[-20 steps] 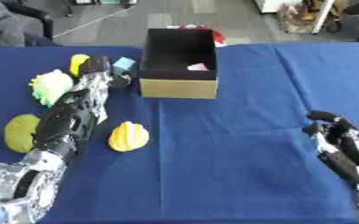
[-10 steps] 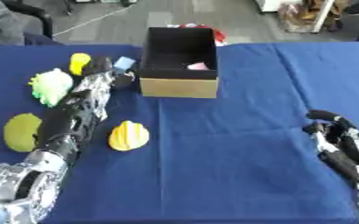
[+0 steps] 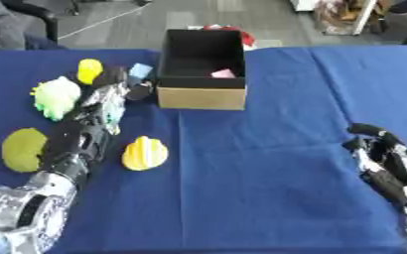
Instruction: Pick up objects on the table and place them in the box.
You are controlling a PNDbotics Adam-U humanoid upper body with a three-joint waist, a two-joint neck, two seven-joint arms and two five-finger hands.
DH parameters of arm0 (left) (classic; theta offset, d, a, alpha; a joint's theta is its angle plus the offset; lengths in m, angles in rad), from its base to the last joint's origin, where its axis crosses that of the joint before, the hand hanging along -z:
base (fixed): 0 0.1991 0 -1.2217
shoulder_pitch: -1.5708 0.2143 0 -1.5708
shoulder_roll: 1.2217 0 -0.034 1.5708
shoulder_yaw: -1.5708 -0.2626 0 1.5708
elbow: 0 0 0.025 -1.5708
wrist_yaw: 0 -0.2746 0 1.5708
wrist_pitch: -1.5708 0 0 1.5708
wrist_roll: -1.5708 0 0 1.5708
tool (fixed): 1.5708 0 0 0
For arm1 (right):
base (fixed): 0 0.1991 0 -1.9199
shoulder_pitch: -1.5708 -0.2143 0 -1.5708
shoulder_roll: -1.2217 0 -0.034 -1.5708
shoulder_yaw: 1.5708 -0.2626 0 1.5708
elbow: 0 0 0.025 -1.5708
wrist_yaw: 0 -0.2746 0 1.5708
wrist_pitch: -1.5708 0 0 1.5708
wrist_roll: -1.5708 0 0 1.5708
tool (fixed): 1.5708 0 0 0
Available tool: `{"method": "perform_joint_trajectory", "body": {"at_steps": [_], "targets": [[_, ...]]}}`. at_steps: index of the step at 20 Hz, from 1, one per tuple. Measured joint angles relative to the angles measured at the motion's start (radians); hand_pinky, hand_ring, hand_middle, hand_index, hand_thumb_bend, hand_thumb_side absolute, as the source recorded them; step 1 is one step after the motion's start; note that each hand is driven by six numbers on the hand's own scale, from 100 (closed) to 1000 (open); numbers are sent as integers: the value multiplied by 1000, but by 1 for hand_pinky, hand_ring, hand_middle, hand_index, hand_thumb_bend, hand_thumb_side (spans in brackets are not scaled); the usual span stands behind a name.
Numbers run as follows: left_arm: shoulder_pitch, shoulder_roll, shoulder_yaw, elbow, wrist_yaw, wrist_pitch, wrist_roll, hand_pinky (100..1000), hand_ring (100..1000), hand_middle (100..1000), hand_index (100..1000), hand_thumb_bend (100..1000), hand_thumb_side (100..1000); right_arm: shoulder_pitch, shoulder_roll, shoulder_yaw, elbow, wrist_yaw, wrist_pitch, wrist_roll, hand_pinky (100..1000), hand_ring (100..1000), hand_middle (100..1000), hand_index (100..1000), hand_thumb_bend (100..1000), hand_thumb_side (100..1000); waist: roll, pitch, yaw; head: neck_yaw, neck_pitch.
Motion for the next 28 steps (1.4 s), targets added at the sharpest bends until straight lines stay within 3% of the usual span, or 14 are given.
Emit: {"method": "perform_joint_trajectory", "body": {"at_steps": [1,2,3,4,8,15,22,28], "targets": [[1,-2,0,-3,5,2,8,740,635,660,837,100,523,0,0,0,0,0,0,0,756,661,743,800,100,345,-1,0,0,0,0],[2,-5,0,-5,10,3,16,729,616,634,817,100,373,0,0,0,0,0,0,0,756,662,743,800,100,344,-1,0,0,0,0],[3,-8,0,-9,16,3,25,728,613,629,813,100,356,0,0,0,0,0,0,0,756,662,743,800,100,344,-1,0,0,0,0],[3,-9,0,-12,24,0,34,718,591,600,791,100,238,0,0,0,0,0,0,0,756,662,743,800,100,344,-1,0,-1,0,0],[4,-17,0,-32,81,-41,71,696,539,533,742,100,245,0,0,0,0,0,0,0,756,662,743,800,100,347,-1,0,0,-1,0],[-13,8,-13,-114,189,-143,85,694,525,518,736,100,249,1,0,-1,0,0,0,0,756,662,743,801,100,352,-1,0,2,-6,0],[-57,82,-42,-295,294,-246,16,704,531,525,743,100,260,5,0,-1,0,0,0,0,756,662,743,801,100,360,-1,0,9,-10,0],[-70,86,-131,-361,303,-354,-87,717,550,542,752,100,214,9,0,-1,0,0,0,1,757,662,743,801,100,362,-1,0,11,-10,0]]}}
